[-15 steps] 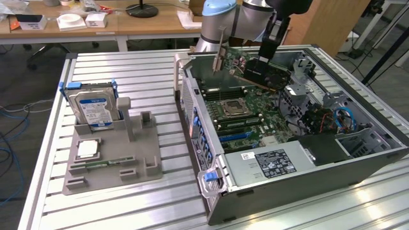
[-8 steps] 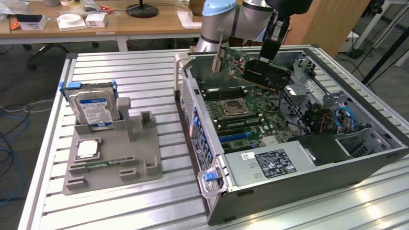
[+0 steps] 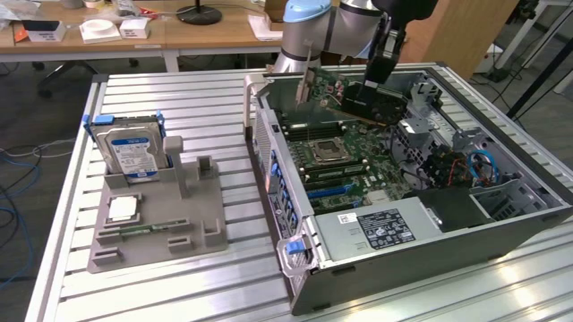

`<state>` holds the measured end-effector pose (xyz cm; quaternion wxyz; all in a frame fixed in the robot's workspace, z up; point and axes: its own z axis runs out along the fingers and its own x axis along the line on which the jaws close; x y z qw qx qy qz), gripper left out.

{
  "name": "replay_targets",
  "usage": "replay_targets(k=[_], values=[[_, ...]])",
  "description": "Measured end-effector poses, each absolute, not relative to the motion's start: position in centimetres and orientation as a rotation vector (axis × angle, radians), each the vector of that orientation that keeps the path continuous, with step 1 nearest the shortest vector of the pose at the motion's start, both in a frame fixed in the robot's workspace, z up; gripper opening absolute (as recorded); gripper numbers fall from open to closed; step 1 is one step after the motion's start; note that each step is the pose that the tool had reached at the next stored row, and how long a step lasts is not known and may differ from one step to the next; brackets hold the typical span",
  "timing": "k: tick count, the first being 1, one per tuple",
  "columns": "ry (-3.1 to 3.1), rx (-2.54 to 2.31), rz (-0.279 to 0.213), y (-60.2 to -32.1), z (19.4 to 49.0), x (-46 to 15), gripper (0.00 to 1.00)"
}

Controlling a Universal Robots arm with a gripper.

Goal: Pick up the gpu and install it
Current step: 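Insert the gpu into the slot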

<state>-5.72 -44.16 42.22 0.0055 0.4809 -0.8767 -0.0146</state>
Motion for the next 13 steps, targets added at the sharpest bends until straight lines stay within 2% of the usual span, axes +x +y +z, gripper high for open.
replay_targets(k=[13], values=[[-2.676, 1.622, -0.045, -44.16, 42.19, -5.72, 0.26]])
